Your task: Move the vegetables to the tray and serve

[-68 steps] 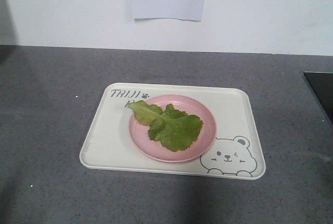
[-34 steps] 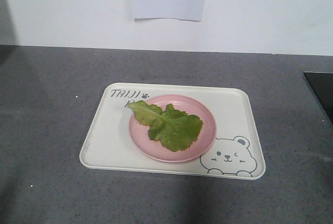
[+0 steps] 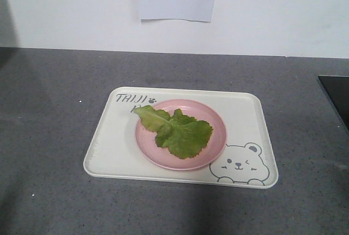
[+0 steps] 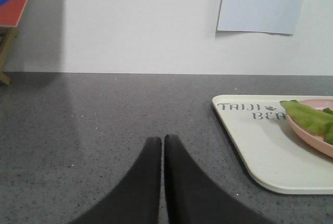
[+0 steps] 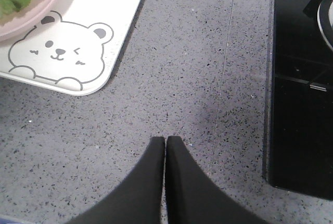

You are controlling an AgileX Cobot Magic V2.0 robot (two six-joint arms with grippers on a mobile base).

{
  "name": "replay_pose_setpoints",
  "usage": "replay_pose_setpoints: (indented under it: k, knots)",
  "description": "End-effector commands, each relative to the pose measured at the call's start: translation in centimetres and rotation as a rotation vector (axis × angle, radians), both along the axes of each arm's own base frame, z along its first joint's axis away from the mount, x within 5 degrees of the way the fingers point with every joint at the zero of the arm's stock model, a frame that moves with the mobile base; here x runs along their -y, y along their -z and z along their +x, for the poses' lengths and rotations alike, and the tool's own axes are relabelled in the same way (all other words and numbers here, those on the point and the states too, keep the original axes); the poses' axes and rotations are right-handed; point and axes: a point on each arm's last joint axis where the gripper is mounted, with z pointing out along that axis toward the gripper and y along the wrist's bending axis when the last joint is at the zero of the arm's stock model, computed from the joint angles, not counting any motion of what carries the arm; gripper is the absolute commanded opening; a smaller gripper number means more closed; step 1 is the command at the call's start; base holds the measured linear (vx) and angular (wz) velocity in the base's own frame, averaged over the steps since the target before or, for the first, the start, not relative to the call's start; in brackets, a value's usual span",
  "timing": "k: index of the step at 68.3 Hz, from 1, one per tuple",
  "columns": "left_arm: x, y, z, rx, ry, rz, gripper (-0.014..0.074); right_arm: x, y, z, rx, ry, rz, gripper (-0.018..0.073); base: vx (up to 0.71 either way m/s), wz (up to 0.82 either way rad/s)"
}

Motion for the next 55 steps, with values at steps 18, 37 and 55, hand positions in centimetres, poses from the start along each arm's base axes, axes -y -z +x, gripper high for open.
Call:
replay_pose_setpoints:
  k: [18,37,55]
  knots:
    - [0.0,0.2,0.0,0.058,-0.005,-0.02,-0.0006,0.0,-1.1,0.4,0.077,0.004,-0.001,-0.001,0.0,0.0]
    - [0.0,0.2,0.0,0.058,-0.005,-0.02,-0.0006,0.0,-1.1,0.4,0.077,0.004,-0.001,-0.001,0.0,0.0]
    - [0.0,0.2,0.0,0.058,-0.005,-0.02,-0.0006,0.9,-1.8,-1.2,0.153,0.03,-0.135,-0.0009,0.0,0.0]
